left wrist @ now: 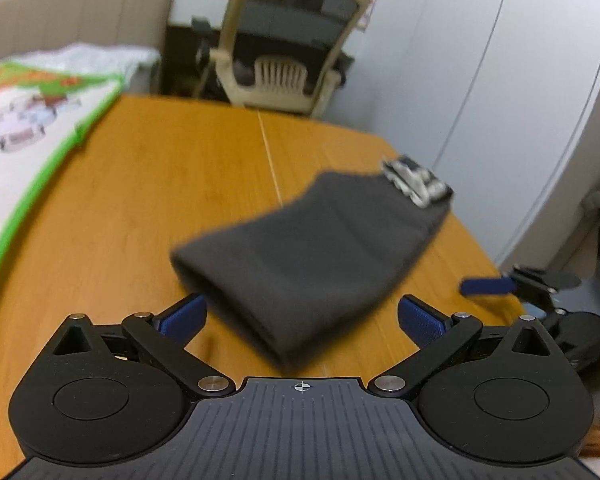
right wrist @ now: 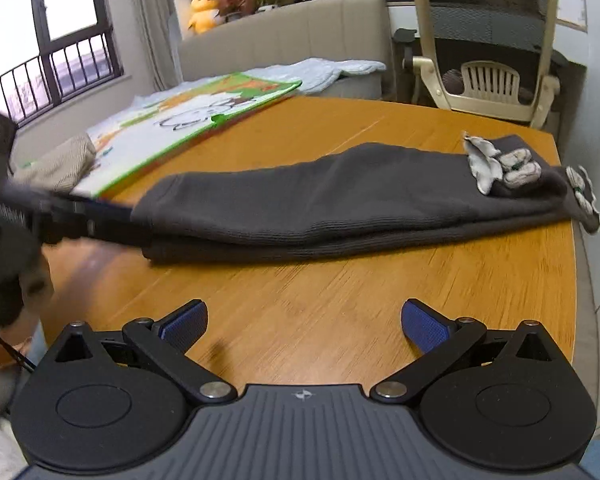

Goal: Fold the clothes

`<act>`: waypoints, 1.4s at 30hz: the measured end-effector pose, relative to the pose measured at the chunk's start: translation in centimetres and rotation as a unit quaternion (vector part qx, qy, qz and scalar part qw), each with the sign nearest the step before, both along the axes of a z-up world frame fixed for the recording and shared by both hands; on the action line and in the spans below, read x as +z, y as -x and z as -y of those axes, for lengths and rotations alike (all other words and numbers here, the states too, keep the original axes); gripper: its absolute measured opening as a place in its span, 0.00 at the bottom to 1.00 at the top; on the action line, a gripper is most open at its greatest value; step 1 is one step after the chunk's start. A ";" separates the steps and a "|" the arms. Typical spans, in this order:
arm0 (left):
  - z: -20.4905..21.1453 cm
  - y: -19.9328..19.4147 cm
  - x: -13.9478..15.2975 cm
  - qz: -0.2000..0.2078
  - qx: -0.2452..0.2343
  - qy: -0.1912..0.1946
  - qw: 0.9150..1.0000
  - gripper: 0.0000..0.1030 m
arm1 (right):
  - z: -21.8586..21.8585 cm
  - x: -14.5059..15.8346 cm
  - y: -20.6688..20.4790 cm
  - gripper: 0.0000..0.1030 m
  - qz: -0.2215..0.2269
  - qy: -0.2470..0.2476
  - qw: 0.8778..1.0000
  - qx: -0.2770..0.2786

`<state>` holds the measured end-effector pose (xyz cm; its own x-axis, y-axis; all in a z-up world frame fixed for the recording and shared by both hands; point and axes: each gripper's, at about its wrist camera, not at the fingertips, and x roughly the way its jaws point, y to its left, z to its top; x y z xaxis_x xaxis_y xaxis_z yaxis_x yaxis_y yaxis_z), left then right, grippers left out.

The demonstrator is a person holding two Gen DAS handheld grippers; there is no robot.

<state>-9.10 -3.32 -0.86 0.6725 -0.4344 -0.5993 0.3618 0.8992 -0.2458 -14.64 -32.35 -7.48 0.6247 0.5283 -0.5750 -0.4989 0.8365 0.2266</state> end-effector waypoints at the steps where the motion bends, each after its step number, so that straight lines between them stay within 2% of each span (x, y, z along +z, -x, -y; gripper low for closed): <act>1: -0.4 -0.5 -0.3 -0.006 0.011 0.004 1.000 1.00 | 0.5 -0.2 0.1 1.00 -0.002 -0.011 1.000 -0.002; 6: -2.2 -2.3 -1.8 -0.021 0.043 0.020 0.999 1.00 | 3.6 -1.1 0.8 1.00 -0.009 -0.051 0.999 -0.012; 12: -0.9 -1.3 -1.8 -0.021 0.027 0.003 0.999 1.00 | 5.8 -0.8 0.9 1.00 -0.010 -0.048 0.998 -0.025; 15: 0.3 -0.1 -1.4 -0.033 0.009 -0.008 0.999 1.00 | 5.9 -0.4 -1.2 1.00 -0.011 -0.047 0.998 -0.031; 19: 1.6 1.0 -0.5 -0.067 -0.027 0.014 0.997 1.00 | 4.8 0.3 -2.6 1.00 -0.011 -0.011 0.999 -0.028; 21: 1.8 0.8 0.7 -0.047 -0.022 0.026 0.998 1.00 | 4.2 0.8 -3.1 1.00 -0.015 0.020 0.999 -0.036; 23: 2.4 0.5 1.5 -0.019 -0.011 0.015 1.000 1.00 | 3.8 1.9 -3.6 1.00 -0.005 0.033 0.999 -0.042; 24: 2.8 0.3 1.8 -0.008 -0.004 0.008 1.000 1.00 | 3.7 2.5 -3.7 1.00 0.000 0.024 0.999 -0.048; 26: 3.6 -0.6 1.3 -0.022 0.002 -0.009 1.000 1.00 | 3.7 3.8 -4.5 1.00 -0.008 -0.015 0.998 -0.057; 29: 4.7 -0.7 0.5 -0.023 0.000 -0.034 0.999 1.00 | 3.3 5.0 -7.2 1.00 -0.063 -0.089 0.992 -0.060; 30: 5.1 -0.5 0.2 -0.020 -0.002 -0.042 0.999 1.00 | 3.0 4.9 -8.2 1.00 -0.071 -0.099 0.990 -0.064; 33: 5.1 0.4 -0.1 -0.005 -0.003 -0.055 0.998 1.00 | 1.8 4.4 -11.3 1.00 -0.082 -0.115 0.987 -0.078; 36: 4.9 0.9 -0.3 0.002 -0.006 -0.066 0.998 1.00 | 0.1 2.1 -13.1 1.00 -0.096 -0.107 0.985 -0.091; 38: 4.7 1.0 -0.3 0.002 -0.006 -0.070 0.998 1.00 | -0.2 1.5 -12.3 1.00 -0.073 -0.120 0.985 -0.100; 42: 4.0 0.7 -0.3 -0.003 -0.001 -0.068 0.998 1.00 | -0.2 1.5 -11.5 1.00 -0.078 -0.126 0.985 -0.083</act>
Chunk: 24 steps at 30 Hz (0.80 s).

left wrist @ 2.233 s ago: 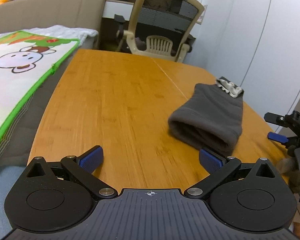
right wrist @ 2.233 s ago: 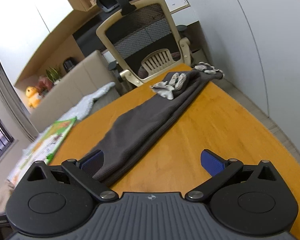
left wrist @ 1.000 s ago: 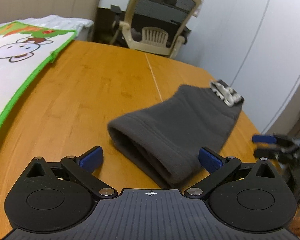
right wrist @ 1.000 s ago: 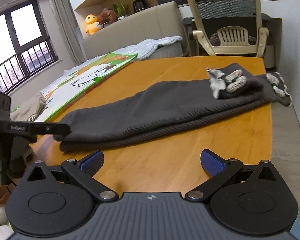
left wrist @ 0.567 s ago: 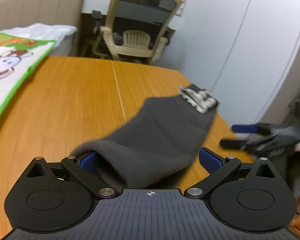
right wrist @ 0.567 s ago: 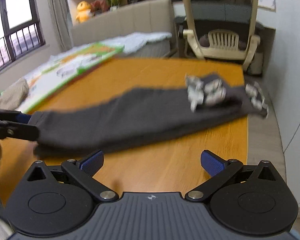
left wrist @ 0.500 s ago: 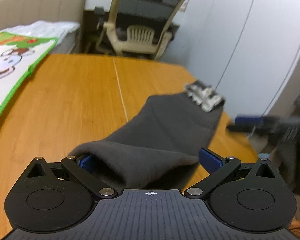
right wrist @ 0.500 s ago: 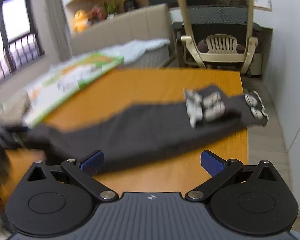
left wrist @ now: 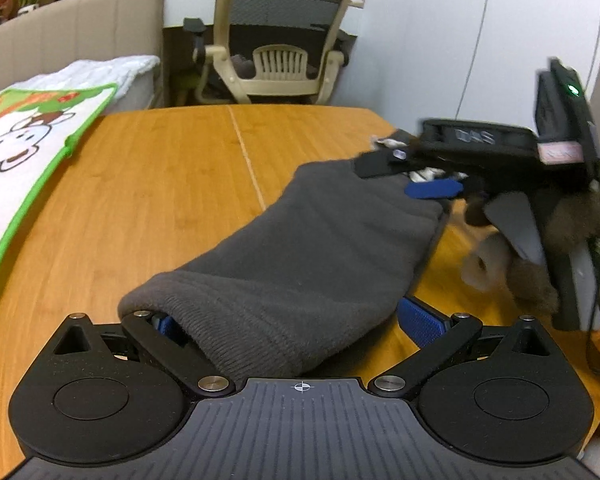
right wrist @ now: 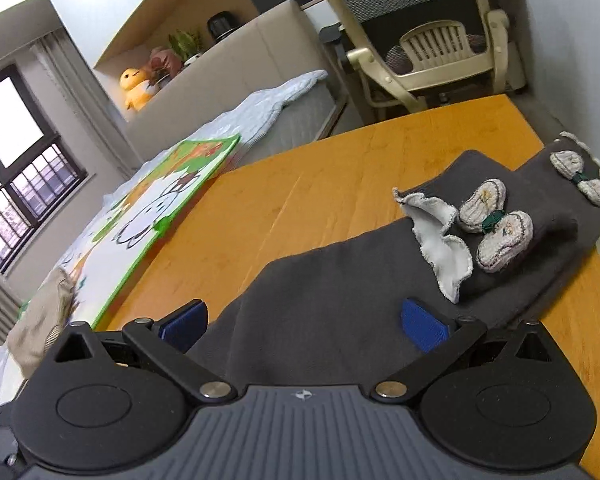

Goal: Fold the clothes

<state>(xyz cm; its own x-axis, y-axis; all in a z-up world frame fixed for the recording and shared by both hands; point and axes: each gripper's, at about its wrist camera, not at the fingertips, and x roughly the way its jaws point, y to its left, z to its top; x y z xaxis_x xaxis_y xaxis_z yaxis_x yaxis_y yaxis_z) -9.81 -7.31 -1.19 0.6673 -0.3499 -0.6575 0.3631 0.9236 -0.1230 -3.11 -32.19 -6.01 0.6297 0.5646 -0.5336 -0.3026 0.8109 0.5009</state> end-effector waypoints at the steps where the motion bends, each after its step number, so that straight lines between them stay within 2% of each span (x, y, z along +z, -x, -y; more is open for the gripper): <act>1: -0.2 -0.3 0.0 -0.001 0.000 0.003 1.000 1.00 | 0.2 0.0 0.0 1.00 0.000 -0.005 1.000 0.003; 6: -1.5 -3.2 -0.5 -0.005 -0.017 0.028 0.999 1.00 | 0.6 0.0 0.2 1.00 0.007 -0.014 1.000 0.005; 9: -3.5 -4.9 -0.5 -0.016 -0.039 0.046 0.998 1.00 | -1.9 0.6 0.8 1.00 0.009 0.044 0.999 -0.002; 11: -5.2 -6.5 -0.3 -0.032 -0.031 0.045 0.998 1.00 | -4.2 0.8 2.1 1.00 0.000 0.087 0.996 -0.002; 12: -6.0 -7.3 -0.1 -0.041 -0.026 0.044 0.998 1.00 | -5.3 0.9 2.6 1.00 -0.006 0.099 0.995 0.018; 13: -6.9 -8.1 -0.1 -0.044 -0.003 0.043 0.998 1.00 | -6.2 1.1 2.9 1.00 -0.013 0.108 0.993 0.044; 15: -8.4 -9.2 0.0 -0.043 0.046 0.042 0.997 1.00 | -7.3 1.5 3.0 1.00 -0.028 0.083 0.990 0.112; 18: -9.2 -8.9 0.0 -0.030 0.093 0.039 0.994 1.00 | -7.8 2.2 3.0 1.00 0.004 0.099 0.980 0.170; 21: -8.5 -7.3 -0.2 -0.021 0.118 0.023 0.992 1.00 | -6.7 2.1 2.7 1.00 0.054 0.147 0.968 0.198; 23: -7.7 -7.1 -0.4 -0.022 0.134 0.013 0.991 1.00 | -4.9 1.8 2.0 1.00 0.050 0.158 0.965 0.204; 24: -7.3 -7.3 -0.4 -0.023 0.143 0.008 0.989 1.00 | -3.9 2.1 1.7 1.00 0.057 0.180 0.965 0.184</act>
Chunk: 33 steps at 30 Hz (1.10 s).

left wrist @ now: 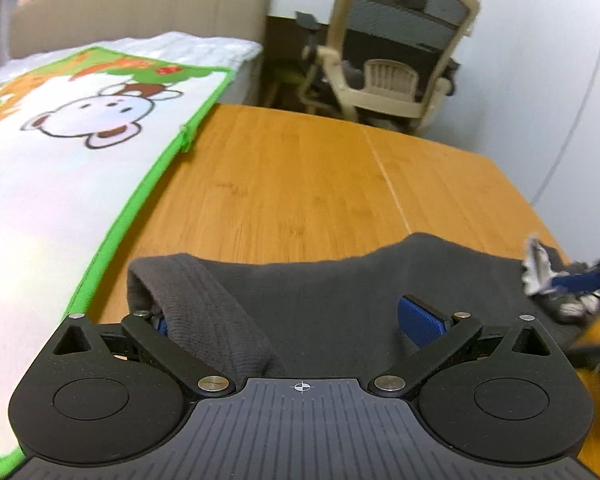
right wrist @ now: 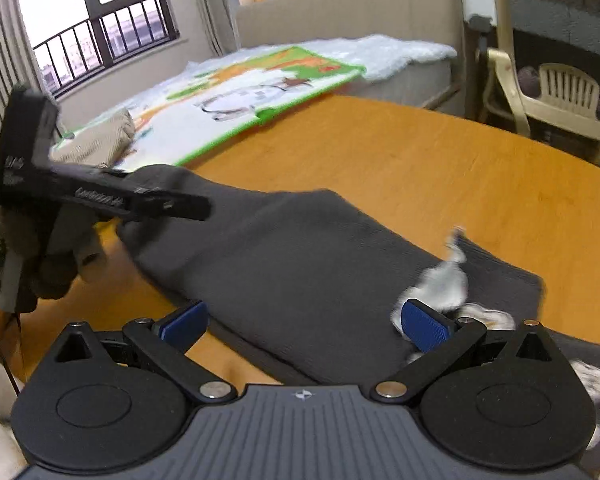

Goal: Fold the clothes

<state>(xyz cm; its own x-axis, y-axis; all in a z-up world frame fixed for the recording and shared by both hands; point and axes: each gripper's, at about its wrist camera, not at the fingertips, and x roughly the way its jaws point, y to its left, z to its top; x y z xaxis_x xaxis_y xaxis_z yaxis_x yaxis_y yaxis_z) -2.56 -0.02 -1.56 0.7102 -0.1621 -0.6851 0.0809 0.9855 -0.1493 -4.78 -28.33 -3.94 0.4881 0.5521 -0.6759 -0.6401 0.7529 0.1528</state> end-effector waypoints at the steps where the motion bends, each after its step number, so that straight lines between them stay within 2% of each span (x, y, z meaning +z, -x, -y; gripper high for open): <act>1: 0.2 -0.3 0.1 -0.006 0.001 0.003 1.000 1.00 | 1.1 0.4 -0.4 1.00 0.020 0.023 0.999 -0.024; 2: 0.3 -0.5 0.3 -0.013 0.002 0.005 1.000 1.00 | 2.2 0.6 -0.7 1.00 0.054 0.062 0.994 -0.075; 3: 0.0 -0.3 0.7 -0.009 -0.002 0.015 1.000 1.00 | 3.3 0.6 -0.9 1.00 0.094 0.106 0.980 -0.138; 4: -0.3 -0.2 1.1 -0.006 -0.005 0.024 1.000 1.00 | 4.5 0.9 -0.7 1.00 0.124 0.128 0.964 -0.195; 5: -0.7 0.0 1.5 -0.002 -0.009 0.034 0.999 1.00 | 5.8 1.2 -0.3 1.00 0.150 0.140 0.946 -0.250; 6: -1.0 0.2 1.9 0.002 -0.012 0.044 0.999 1.00 | 6.8 1.6 0.3 1.00 0.157 0.126 0.937 -0.287; 7: -1.4 0.4 2.2 0.006 -0.016 0.053 0.998 1.00 | 7.5 2.2 1.3 1.00 0.150 0.081 0.937 -0.306; 9: -2.0 1.5 3.5 0.020 -0.022 0.066 0.997 1.00 | 7.2 3.0 3.2 1.00 0.134 -0.007 0.946 -0.295; 12: -2.0 3.4 5.5 0.057 -0.037 0.080 0.994 1.00 | 4.0 3.0 5.0 1.00 0.103 -0.085 0.969 -0.209; 14: -1.5 3.5 4.9 0.050 -0.043 0.060 0.996 1.00 | 1.9 2.2 4.8 1.00 0.071 -0.106 0.979 -0.162; 17: -0.7 3.6 4.0 0.038 -0.052 0.028 0.998 1.00 | 0.8 0.5 3.5 1.00 0.019 -0.095 0.983 -0.157; 18: -0.4 3.7 3.7 0.035 -0.054 0.017 0.998 1.00 | 1.1 0.2 3.3 1.00 0.021 -0.074 0.982 -0.175; 20: -1.2 3.9 3.3 0.037 -0.035 -0.027 0.998 1.00 | 2.1 0.0 3.1 1.00 0.042 -0.020 0.974 -0.224; 22: -3.7 4.5 4.1 0.064 -0.005 -0.033 0.997 1.00 | 4.2 0.2 2.9 1.00 0.069 0.039 0.958 -0.275; 24: -6.5 4.8 5.3 0.099 0.036 -0.023 0.994 1.00 | 5.5 1.0 3.6 1.00 0.084 0.059 0.951 -0.292; 27: -10.5 5.1 7.1 0.156 0.102 0.004 0.982 1.00 | 3.4 3.4 4.0 1.00 0.112 0.051 0.968 -0.217; 29: -11.9 4.9 7.5 0.164 0.115 0.022 0.979 1.00 | -0.5 4.2 5.0 1.00 0.121 0.046 0.984 -0.118; 31: -11.2 5.1 7.1 0.160 0.092 -0.012 0.983 1.00 | -4.6 3.8 5.5 0.84 0.111 0.035 0.993 -0.026; 32: -10.9 5.2 6.9 0.157 0.081 -0.029 0.984 1.00 | -6.6 3.1 5.7 0.64 0.102 0.033 0.994 0.010; 33: -10.1 5.7 6.7 0.161 0.053 -0.058 0.984 1.00 | -8.6 2.4 5.9 0.50 0.092 0.030 0.994 0.047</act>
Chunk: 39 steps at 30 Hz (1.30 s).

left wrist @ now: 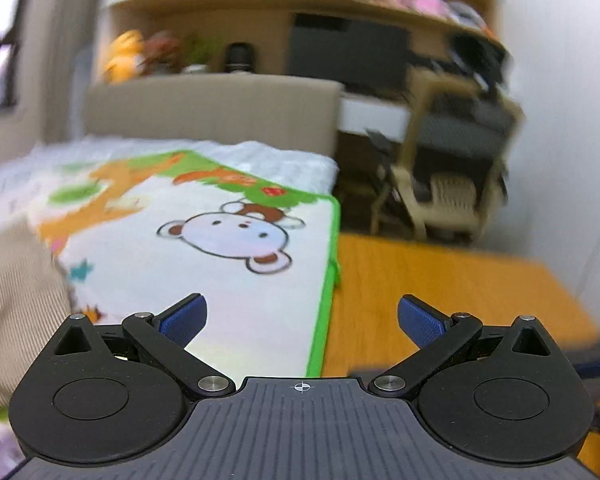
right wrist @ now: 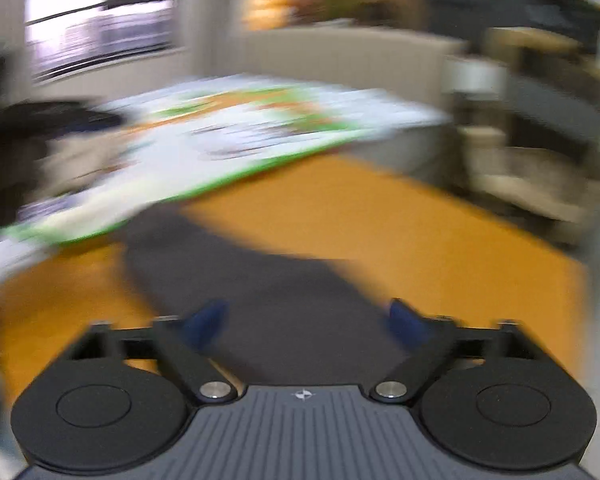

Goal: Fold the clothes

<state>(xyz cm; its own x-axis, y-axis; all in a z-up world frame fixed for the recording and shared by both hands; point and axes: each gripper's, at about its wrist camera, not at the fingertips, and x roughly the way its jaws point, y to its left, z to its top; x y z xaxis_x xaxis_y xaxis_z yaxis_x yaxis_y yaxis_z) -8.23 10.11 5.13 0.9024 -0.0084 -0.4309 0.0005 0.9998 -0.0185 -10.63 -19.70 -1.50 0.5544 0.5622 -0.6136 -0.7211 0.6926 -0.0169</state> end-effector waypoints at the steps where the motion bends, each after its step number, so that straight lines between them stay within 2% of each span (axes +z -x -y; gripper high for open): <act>1: 0.8 0.5 -0.2 0.001 -0.023 -0.033 0.999 1.00 | -2.0 -0.7 0.2 0.48 -0.011 0.001 0.999 0.036; 2: 1.5 1.0 -0.4 0.002 -0.045 -0.067 0.997 1.00 | -4.0 -1.4 0.4 0.48 -0.022 0.003 0.997 0.073; 5: 2.9 2.7 -0.5 0.004 -0.128 -0.132 0.983 1.00 | -7.2 -2.5 0.7 0.48 -0.014 0.014 0.993 0.120; 7: 3.5 3.4 -0.8 0.000 -0.174 -0.160 0.972 1.00 | -8.1 -2.9 1.1 0.35 -0.006 0.019 0.992 0.127; 8: 3.9 3.5 -1.1 -0.003 -0.194 -0.172 0.966 1.00 | -8.5 -2.9 0.9 0.17 0.001 0.020 0.992 0.124; 9: 4.2 3.5 -1.4 -0.003 -0.205 -0.178 0.962 1.00 | -8.1 -2.4 0.4 0.10 -0.003 0.009 0.993 0.115; 12: 5.3 2.9 -2.5 -0.007 -0.233 -0.196 0.953 1.00 | -6.5 -0.8 -1.2 0.06 -0.021 -0.033 0.996 0.082; 15: 6.9 0.9 -4.0 -0.007 -0.244 -0.213 0.946 1.00 | -5.4 0.2 -1.8 0.05 -0.018 -0.048 0.997 0.053; 19: 9.1 -2.0 -5.7 0.001 -0.258 -0.225 0.940 1.00 | -4.2 0.8 -2.2 0.05 -0.032 -0.067 0.996 0.044; 22: 9.9 -3.8 -7.1 -0.027 -0.264 -0.228 0.937 1.00 | -2.4 1.1 -1.9 0.06 -0.024 -0.064 0.997 0.026; 23: 10.1 -4.4 -7.7 -0.039 -0.266 -0.227 0.936 1.00 | -1.1 1.4 -1.7 0.11 -0.017 -0.063 0.998 0.009; 25: 9.9 -4.4 -7.9 -0.050 -0.256 -0.214 0.941 1.00 | 3.2 2.0 -1.5 0.24 0.000 -0.065 0.996 -0.056; 26: 9.7 -4.4 -7.9 -0.056 -0.251 -0.211 0.943 1.00 | 5.7 2.2 -1.4 0.35 0.005 -0.068 0.993 -0.100; 27: 9.5 -4.4 -7.8 -0.062 -0.245 -0.208 0.945 1.00 | 8.3 2.2 -1.2 0.41 0.008 -0.071 0.987 -0.147; 28: 9.2 -4.3 -7.7 -0.068 -0.239 -0.203 0.947 0.90 | 10.4 1.9 -1.0 0.42 0.002 -0.075 0.979 -0.190; 29: 9.1 -4.3 -7.5 -0.073 -0.237 -0.198 0.948 0.76 | 12.4 1.4 -0.9 0.44 -0.007 -0.078 0.970 -0.231; 30: 8.9 -4.2 -7.3 -0.077 -0.229 -0.192 0.951 0.53 | 14.3 0.9 -0.8 0.46 -0.017 -0.082 0.959 -0.271; 33: 8.6 -3.0 -6.4 -0.068 -0.223 -0.184 0.955 0.41 | 19.3 -0.8 -0.5 0.46 -0.049 -0.095 0.920 -0.377; 35: 9.2 -1.9 -6.0 -0.053 -0.229 -0.192 0.953 0.38 | 20.5 -2.4 -0.4 0.46 -0.083 -0.120 0.904 -0.402; 37: 9.7 -1.0 -5.7 -0.041 -0.238 -0.201 0.949 0.27 | 20.8 -3.5 -0.6 0.45 -0.102 -0.146 0.898 -0.403; 38: 9.9 -0.8 -5.6 -0.040 -0.240 -0.203 0.949 0.23 | 20.7 -3.7 -0.8 0.31 -0.103 -0.152 0.899 -0.398; 39: 9.9 -0.9 -5.4 -0.040 -0.241 -0.200 0.949 0.19 | 20.6 -3.7 -1.1 0.12 -0.104 -0.153 0.902 -0.390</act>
